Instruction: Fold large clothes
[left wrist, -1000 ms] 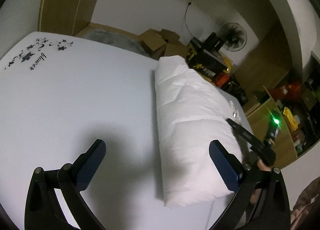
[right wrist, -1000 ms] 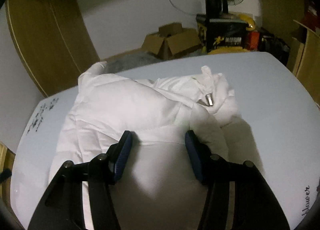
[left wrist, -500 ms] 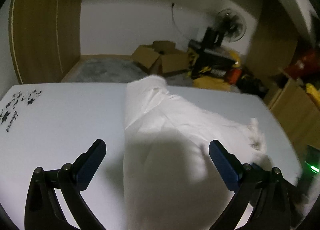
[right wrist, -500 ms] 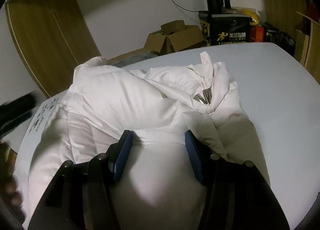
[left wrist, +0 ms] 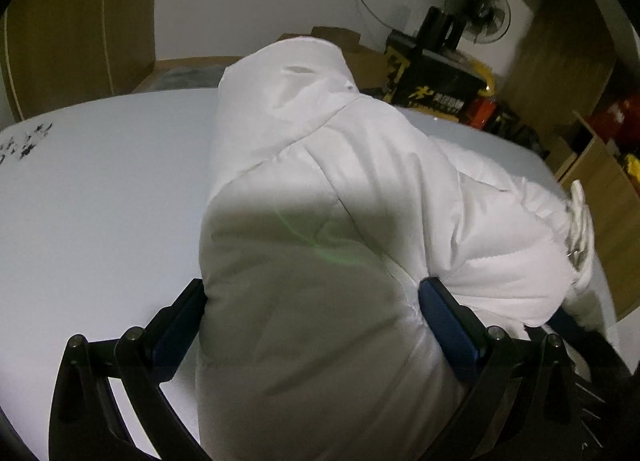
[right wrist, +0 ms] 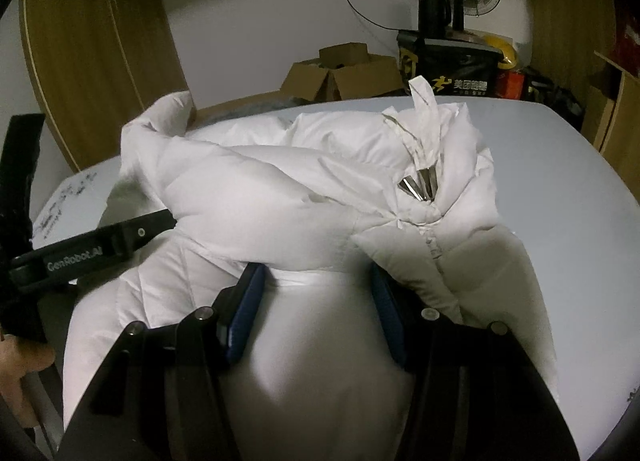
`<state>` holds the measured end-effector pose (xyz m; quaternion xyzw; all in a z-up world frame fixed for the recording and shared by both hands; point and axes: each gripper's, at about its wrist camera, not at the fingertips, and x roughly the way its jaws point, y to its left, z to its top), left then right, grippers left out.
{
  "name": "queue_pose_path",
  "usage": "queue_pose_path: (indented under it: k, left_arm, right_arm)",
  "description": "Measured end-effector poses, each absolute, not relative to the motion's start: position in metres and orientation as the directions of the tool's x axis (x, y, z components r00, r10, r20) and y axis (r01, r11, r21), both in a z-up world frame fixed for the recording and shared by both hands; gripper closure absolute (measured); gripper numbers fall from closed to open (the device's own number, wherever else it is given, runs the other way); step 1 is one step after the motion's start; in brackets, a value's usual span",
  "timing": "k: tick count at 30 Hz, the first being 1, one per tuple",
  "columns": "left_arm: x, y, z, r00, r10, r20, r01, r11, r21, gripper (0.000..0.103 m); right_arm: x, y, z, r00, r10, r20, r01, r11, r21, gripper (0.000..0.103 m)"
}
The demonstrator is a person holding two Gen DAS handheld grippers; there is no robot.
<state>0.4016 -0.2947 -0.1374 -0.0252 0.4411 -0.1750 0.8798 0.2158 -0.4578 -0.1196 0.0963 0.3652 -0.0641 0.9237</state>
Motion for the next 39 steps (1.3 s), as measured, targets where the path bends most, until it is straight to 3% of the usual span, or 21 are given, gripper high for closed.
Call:
queue_pose_path:
  k: [26, 31, 33, 34, 36, 39]
  left_arm:
    - [0.405, -0.296, -0.144, 0.521, -0.332, -0.787, 0.268, 0.938, -0.219, 0.000]
    - [0.393, -0.280, -0.116, 0.504, -0.360, -0.785, 0.288, 0.927, -0.240, 0.000]
    - [0.381, -0.266, -0.090, 0.516, -0.389, -0.763, 0.342, 0.910, -0.233, 0.000]
    - [0.378, -0.259, -0.082, 0.521, -0.392, -0.759, 0.352, 0.908, -0.227, 0.000]
    - [0.375, -0.237, -0.068, 0.512, -0.413, -0.753, 0.360, 0.899, -0.249, 0.000]
    - [0.380, -0.212, -0.063, 0.515, -0.405, -0.755, 0.326, 0.908, -0.265, 0.000]
  right_arm:
    - [0.223, -0.459, -0.120, 0.719, -0.057, -0.693, 0.195, 0.973, 0.122, 0.047]
    - [0.205, -0.466, -0.097, 0.685, 0.014, -0.728, 0.168, 0.970, 0.177, 0.045]
    - [0.172, -0.482, -0.076, 0.711, 0.107, -0.695, 0.156, 0.940, 0.304, 0.036]
    - [0.154, -0.493, -0.068, 0.723, 0.135, -0.677, 0.158, 0.922, 0.353, 0.020]
    - [0.121, -0.516, -0.067, 0.728, 0.176, -0.662, 0.177, 0.885, 0.431, 0.004]
    - [0.083, -0.551, -0.098, 0.678, 0.301, -0.671, 0.247, 0.766, 0.593, 0.004]
